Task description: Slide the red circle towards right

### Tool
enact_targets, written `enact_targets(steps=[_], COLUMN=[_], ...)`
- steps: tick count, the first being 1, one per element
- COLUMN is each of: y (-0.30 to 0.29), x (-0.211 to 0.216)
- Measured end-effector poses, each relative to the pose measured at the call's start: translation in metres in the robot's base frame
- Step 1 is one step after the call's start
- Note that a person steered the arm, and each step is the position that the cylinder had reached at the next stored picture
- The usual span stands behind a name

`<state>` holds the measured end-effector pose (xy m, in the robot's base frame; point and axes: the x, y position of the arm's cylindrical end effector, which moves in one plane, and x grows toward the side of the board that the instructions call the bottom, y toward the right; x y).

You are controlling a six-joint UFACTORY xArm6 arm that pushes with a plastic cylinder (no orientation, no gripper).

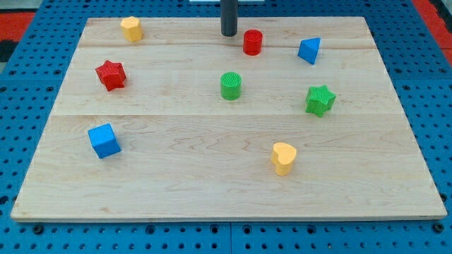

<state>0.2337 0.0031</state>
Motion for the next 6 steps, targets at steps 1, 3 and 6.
enact_targets(steps=[1, 3, 6], y=[-0.016, 0.069, 0.076], x=[0.028, 0.037, -0.004])
